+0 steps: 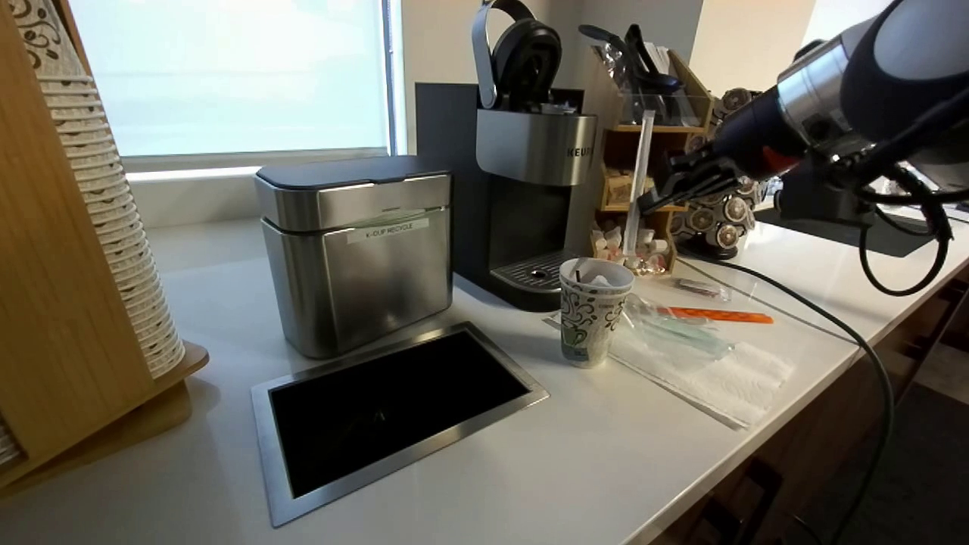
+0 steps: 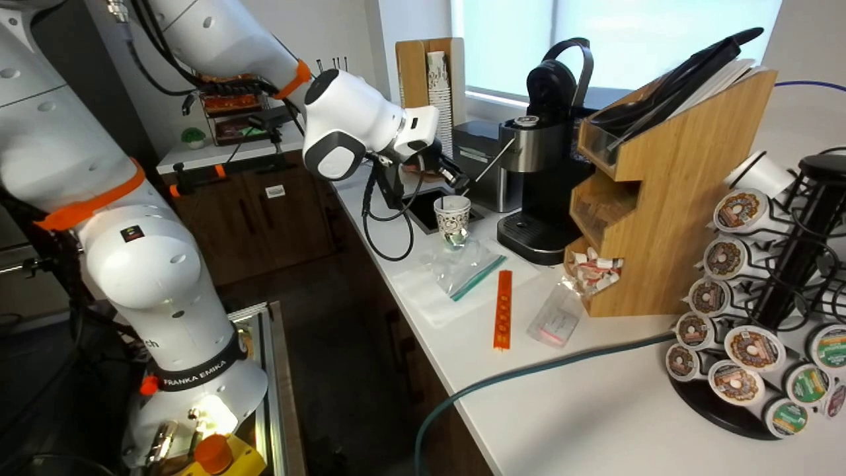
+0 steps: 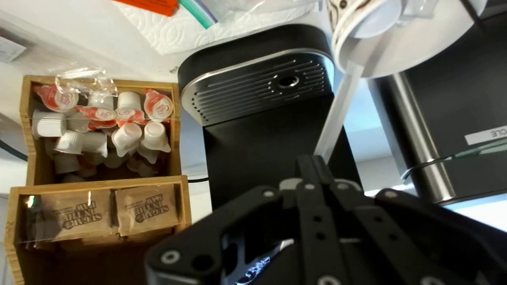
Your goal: Move the cup to the left and put the straw in the cup
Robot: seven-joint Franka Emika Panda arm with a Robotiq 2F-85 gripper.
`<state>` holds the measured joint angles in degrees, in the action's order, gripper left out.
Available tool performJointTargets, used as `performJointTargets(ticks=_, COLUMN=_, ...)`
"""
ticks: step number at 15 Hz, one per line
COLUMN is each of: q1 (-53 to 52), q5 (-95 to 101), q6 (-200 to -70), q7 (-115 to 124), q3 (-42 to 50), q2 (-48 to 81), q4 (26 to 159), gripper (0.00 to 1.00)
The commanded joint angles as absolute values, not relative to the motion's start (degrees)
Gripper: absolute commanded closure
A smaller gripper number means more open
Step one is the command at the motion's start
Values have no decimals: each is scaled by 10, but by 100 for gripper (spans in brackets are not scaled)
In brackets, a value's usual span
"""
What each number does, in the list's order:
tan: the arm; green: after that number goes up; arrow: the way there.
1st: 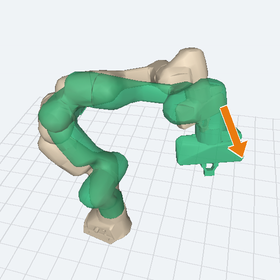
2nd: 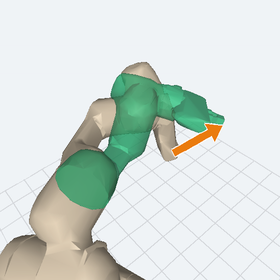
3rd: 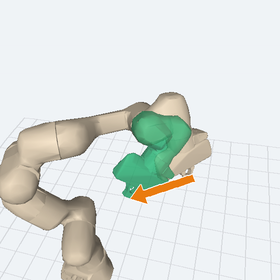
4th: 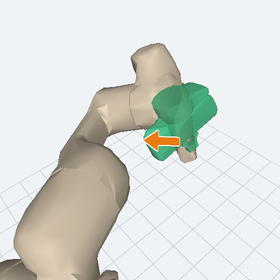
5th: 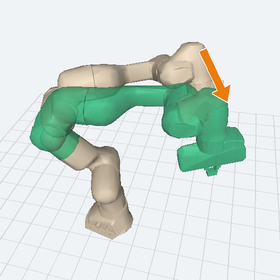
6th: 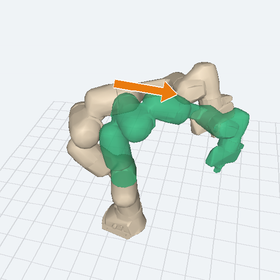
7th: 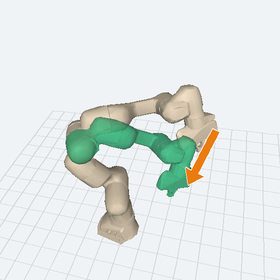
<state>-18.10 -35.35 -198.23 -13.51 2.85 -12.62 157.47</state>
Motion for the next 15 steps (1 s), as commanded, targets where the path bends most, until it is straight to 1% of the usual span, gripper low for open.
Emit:
performJointTargets(ticks=1, q1=-151, q5=-416, q6=-2021, q7=-212, q3=-44, q2=-100, q4=1575, gripper=100)
performJointTargets(ticks=9, q1=-160, q5=-416, q6=-2070, q7=-294, q3=-118, q2=-50, q4=1567, gripper=100)
performJointTargets(ticks=15, q1=-156, q5=-480, q6=-2160, q7=-404, q3=-142, q2=7, q4=1550, gripper=100)
